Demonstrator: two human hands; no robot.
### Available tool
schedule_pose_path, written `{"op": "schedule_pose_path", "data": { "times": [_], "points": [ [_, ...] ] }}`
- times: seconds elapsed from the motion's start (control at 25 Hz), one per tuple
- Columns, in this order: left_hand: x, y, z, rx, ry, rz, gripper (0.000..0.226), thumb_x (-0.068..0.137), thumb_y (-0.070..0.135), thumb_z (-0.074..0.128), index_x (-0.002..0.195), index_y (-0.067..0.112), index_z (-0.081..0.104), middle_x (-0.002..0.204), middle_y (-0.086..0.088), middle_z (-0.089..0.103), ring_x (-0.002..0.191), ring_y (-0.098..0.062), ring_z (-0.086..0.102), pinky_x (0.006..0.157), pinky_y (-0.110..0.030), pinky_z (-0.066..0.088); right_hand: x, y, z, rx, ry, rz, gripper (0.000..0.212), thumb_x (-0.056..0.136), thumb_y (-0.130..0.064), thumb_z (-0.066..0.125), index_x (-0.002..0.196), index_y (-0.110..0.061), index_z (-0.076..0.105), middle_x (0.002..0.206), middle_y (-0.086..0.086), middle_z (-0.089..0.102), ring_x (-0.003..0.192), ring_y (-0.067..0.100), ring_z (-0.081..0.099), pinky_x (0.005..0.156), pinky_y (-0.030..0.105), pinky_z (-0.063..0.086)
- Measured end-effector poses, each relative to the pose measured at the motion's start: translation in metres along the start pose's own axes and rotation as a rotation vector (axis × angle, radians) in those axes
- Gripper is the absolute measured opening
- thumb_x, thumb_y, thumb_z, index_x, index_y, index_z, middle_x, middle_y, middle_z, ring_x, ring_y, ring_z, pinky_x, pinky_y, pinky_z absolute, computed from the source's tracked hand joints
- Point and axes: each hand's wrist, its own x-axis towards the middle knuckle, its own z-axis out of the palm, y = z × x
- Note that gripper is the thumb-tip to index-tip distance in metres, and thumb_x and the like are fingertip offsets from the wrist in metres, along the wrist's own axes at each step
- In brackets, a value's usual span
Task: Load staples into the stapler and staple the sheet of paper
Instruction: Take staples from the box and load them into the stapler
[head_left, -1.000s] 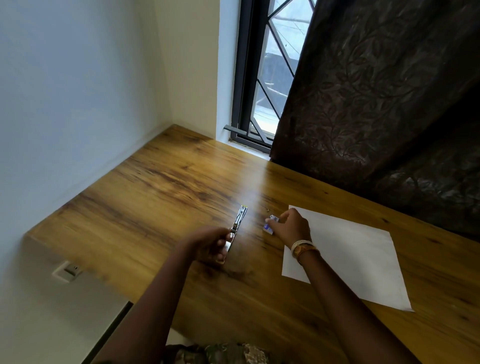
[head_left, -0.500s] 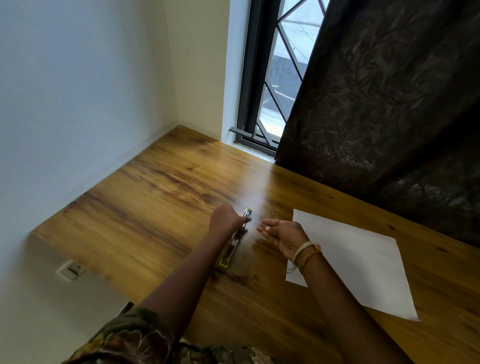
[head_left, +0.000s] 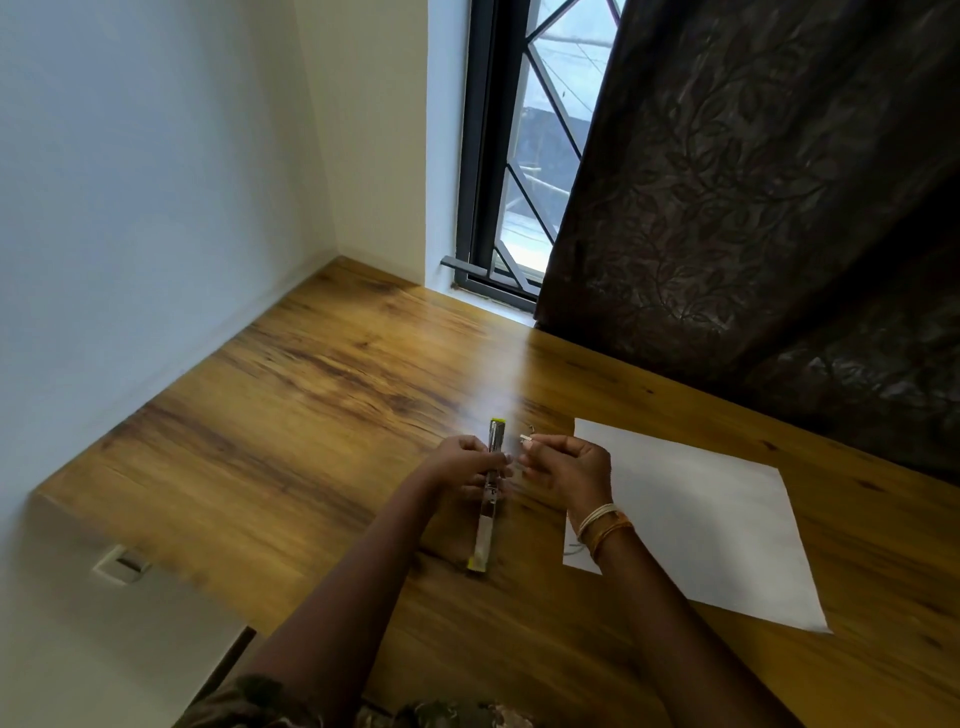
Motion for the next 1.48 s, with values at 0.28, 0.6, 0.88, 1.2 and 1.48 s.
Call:
{"op": "schedule_pose_path", "data": {
  "times": [0.28,0.6,0.88,1.2,1.48],
  "points": [
    [0.001,-0.006,0.015,-0.348,0.002,0.008,0.016,0.081,0.008,0.073,0.079,0.009,0.057,0.069,-0.010,0.073,0.063,-0.016,0.072,0.052,-0.026,0.055,-0.005,0.011,-0.002,-0.677,0.046,-0.686,0.006,0.076,-0.010,0.075,0.082,-0.010,0.073,0.078,0.000,0.069,0.070,0.005,0.062,0.065,0.012,0.052],
    [-0.002,-0.003,0.018,-0.340,0.059,0.031,0.030,0.080,0.004,0.073,0.081,0.011,0.044,0.063,-0.013,0.070,0.056,-0.019,0.069,0.050,-0.026,0.055,-0.008,0.003,-0.010,-0.762,-0.105,-0.761,0.011,0.077,-0.008,0.073,0.088,-0.010,0.073,0.082,0.004,0.072,0.073,0.006,0.064,0.069,0.016,0.056],
    [-0.004,0.000,0.016,-0.172,0.058,0.154,0.036,0.077,0.000,0.075,0.071,0.014,0.043,0.071,-0.014,0.064,0.059,-0.021,0.070,0.054,-0.030,0.052,-0.004,-0.012,-0.010,-0.833,-0.180,-0.553,0.025,0.077,-0.013,0.074,0.102,-0.014,0.073,0.088,0.000,0.074,0.077,0.003,0.066,0.072,0.013,0.054],
    [0.001,-0.004,0.016,-0.019,0.077,0.120,0.031,0.076,0.005,0.077,0.071,0.014,0.047,0.075,-0.010,0.063,0.075,-0.024,0.065,0.069,-0.034,0.052,-0.007,-0.016,-0.005,-0.961,-0.126,-0.463,0.006,0.074,-0.015,0.073,0.077,-0.019,0.071,0.069,-0.004,0.067,0.067,0.007,0.063,0.065,0.021,0.055],
    [0.000,-0.004,0.016,-0.336,-0.040,-0.149,0.023,0.094,0.028,0.058,0.084,0.007,0.064,0.068,-0.005,0.068,0.054,-0.014,0.061,0.050,-0.025,0.052,-0.006,-0.006,-0.005,-0.784,-0.065,-0.476,0.012,0.069,-0.020,0.076,0.077,-0.021,0.068,0.065,-0.010,0.063,0.061,0.002,0.061,0.058,0.016,0.054]
  ]
}}
